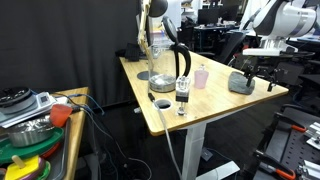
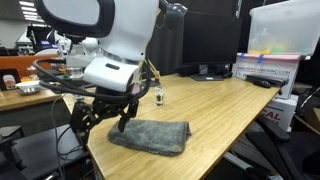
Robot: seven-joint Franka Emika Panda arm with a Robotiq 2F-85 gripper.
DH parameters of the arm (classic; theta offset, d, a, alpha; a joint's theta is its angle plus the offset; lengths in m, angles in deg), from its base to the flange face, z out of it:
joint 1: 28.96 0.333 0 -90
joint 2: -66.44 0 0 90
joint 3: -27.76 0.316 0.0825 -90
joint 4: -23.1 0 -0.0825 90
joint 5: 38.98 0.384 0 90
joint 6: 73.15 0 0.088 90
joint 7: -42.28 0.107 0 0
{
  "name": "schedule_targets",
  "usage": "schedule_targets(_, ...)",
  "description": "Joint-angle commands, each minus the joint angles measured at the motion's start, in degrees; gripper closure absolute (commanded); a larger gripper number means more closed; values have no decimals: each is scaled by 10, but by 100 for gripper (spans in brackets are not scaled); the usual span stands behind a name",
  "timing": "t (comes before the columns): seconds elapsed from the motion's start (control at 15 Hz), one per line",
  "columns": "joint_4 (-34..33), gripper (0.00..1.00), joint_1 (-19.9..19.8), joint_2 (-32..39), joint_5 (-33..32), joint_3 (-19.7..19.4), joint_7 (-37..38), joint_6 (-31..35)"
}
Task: Unfold the towel
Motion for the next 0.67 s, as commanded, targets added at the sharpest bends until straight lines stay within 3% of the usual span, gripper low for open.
schedule_targets(0.0,-11,0,4,28,13,2,-7,2)
schedule_targets(0.4,-12,0,9,39,14,3,-9,0)
schedule_targets(0.6,-16,16,10,38,17,4,-11,0)
